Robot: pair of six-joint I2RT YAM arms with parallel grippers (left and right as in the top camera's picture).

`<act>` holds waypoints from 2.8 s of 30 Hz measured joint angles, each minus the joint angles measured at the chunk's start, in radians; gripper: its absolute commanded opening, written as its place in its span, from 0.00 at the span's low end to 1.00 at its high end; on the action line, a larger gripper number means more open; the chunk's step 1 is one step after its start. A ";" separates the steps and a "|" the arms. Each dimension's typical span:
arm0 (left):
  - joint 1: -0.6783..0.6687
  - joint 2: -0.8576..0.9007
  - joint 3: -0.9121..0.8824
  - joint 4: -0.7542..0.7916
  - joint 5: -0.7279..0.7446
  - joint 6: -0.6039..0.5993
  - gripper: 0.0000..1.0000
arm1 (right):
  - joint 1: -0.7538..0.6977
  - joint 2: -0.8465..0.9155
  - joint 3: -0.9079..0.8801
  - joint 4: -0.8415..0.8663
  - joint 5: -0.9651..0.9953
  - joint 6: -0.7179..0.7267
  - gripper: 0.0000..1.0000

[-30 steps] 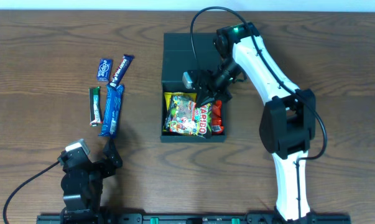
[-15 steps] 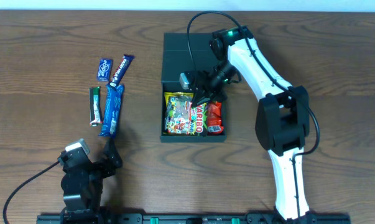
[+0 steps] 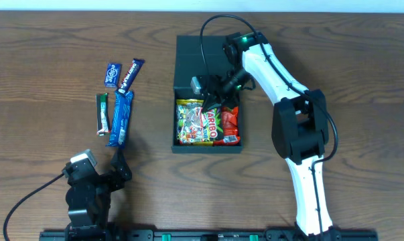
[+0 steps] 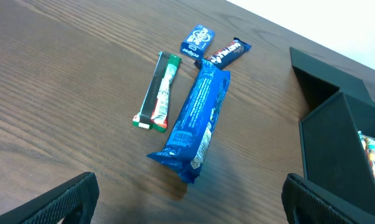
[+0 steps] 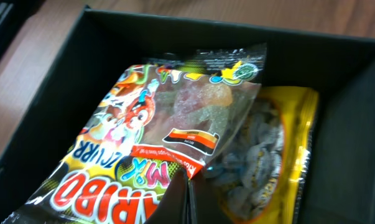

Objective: Pack container

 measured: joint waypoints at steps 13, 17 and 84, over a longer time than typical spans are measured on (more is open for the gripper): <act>0.000 0.000 0.000 0.000 0.000 0.000 0.95 | 0.006 0.009 0.394 -0.271 -0.014 0.245 0.99; 0.000 0.000 0.000 0.000 0.000 0.000 0.95 | 0.006 0.006 0.608 -0.284 0.005 0.374 0.25; 0.000 0.000 -0.003 0.061 0.056 -0.010 0.95 | 0.043 -0.652 0.069 0.088 0.434 1.466 0.12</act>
